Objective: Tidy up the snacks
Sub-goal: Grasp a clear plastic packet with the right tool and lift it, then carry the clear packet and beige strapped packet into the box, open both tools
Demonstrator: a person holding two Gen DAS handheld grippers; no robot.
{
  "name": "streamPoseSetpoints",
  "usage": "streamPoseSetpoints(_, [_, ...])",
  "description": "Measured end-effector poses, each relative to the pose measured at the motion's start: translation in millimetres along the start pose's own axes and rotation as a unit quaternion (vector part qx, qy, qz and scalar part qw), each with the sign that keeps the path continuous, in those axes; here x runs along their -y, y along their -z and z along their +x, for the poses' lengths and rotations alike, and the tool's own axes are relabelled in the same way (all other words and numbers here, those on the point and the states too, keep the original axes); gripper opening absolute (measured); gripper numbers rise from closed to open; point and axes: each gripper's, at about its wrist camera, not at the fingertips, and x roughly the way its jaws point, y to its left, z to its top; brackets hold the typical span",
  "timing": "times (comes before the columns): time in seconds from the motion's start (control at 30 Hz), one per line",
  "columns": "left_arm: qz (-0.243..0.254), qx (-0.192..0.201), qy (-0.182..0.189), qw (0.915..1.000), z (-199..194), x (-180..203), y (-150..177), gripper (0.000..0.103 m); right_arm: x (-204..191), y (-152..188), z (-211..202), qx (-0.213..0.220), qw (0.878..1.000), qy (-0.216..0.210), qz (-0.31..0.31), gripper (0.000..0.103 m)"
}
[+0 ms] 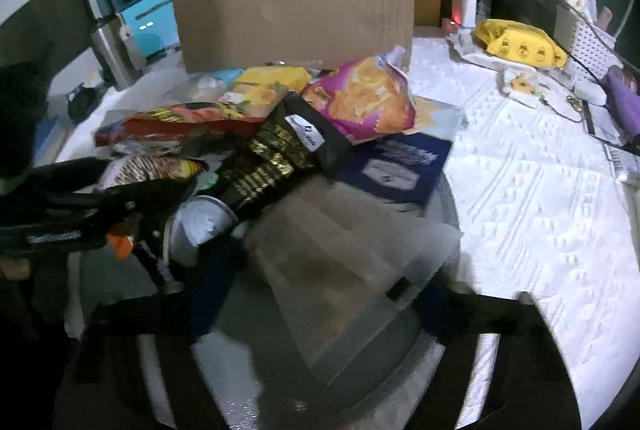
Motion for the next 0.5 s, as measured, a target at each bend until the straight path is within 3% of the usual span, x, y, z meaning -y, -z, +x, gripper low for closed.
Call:
streamPoseSetpoints(0.1, [0.011, 0.005, 0.011, 0.9999, -9.3, 4.6, 3.1, 0.042, -0.8, 0.9, -4.4, 0.002, 1.000, -0.004, 0.002, 0.049])
streamPoseSetpoints(0.2, [0.021, 0.018, 0.020, 0.9994, -22.9, 11.8, 3.0, 0.041, -4.4, 1.8, -11.8, 0.002, 1.000, -0.001, -0.006, 0.045])
streamPoseSetpoints(0.5, [0.043, 0.062, 0.040, 0.9963, -65.8, 26.7, -1.4, 0.041, -15.3, -1.6, -53.8, 0.041, 0.999, 0.014, -0.022, 0.044])
